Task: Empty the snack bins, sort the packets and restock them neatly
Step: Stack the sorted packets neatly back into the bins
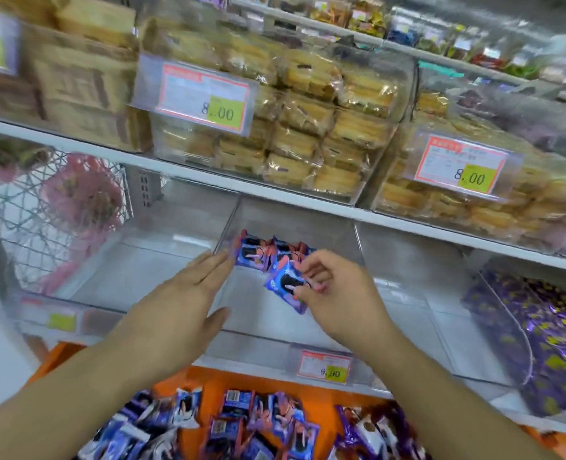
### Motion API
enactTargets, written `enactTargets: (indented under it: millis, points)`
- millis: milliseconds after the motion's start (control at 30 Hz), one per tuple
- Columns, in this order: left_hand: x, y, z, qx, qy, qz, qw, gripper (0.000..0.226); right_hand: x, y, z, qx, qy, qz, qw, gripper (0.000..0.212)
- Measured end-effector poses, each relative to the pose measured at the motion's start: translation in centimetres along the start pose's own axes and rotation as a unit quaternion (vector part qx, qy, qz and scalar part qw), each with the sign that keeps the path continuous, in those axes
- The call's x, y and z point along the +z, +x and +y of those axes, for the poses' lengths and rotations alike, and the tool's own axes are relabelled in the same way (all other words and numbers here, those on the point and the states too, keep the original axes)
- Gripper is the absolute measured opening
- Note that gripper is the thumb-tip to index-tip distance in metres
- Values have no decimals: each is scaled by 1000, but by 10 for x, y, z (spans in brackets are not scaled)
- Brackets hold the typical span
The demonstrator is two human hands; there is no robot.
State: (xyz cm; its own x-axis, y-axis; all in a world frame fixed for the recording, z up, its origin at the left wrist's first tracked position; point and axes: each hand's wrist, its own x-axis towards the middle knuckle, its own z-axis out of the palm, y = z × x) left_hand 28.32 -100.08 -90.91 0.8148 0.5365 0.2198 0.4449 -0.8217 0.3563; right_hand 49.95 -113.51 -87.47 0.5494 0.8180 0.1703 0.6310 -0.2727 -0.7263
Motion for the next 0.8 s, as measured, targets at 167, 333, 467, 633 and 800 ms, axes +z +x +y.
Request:
enactTargets:
  millis: [167,333,467,633,800]
  points:
    - [1,-2,-7,-41,28,-17,999,93,46,79,32,-34,-112,-20,993,21]
    - [-1,-5,-8,-28,14,-16,999,91,61,113,61,-48,-196,-24,979,27]
    - [1,-5,-12,-14,-3,2,1000,90,62,113,72,-75,-273,-35,959,30]
    - [4,-6,-15,-5,3,9,1000,89,68,114,78,-84,-334,24,939,29]
    - [4,-4,-16,-3,-11,18,1000,88,65,108,77,-78,-312,26,947,34]
